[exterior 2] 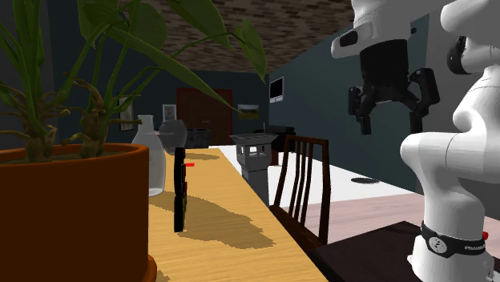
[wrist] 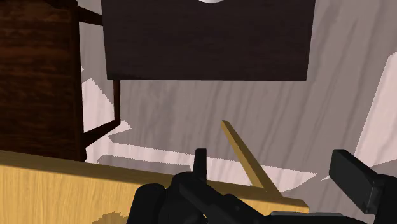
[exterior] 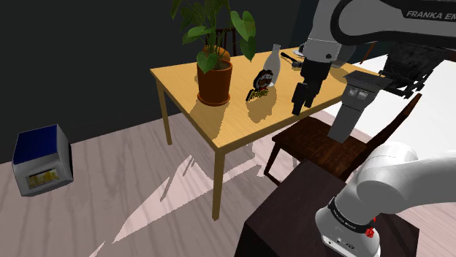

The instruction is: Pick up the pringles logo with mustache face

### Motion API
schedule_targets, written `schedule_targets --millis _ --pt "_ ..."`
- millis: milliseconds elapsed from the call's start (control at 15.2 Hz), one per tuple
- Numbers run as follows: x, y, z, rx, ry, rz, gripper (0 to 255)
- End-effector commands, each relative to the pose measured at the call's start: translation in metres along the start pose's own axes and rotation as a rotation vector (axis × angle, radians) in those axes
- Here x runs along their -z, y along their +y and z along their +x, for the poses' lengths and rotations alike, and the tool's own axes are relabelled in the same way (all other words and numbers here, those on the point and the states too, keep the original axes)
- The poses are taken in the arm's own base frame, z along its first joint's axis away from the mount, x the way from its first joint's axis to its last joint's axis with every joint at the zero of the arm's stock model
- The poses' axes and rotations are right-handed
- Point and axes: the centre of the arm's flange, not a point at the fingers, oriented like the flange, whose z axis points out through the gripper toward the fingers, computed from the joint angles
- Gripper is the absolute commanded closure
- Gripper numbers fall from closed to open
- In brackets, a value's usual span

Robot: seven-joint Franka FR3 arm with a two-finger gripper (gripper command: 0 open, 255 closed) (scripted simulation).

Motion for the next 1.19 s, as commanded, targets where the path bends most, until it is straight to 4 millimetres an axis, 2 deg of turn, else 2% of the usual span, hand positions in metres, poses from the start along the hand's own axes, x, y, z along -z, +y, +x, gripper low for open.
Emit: schedule_targets --millis 0,528,1122 --pt "0.0 0.0 0.0 0.0 0.0 0.0 0" --pt "0.003 0.09 0.048 0.258 0.001 -0.02 0" --pt "0.008 0.173 0.128 0.549 0.001 -0.043 0"
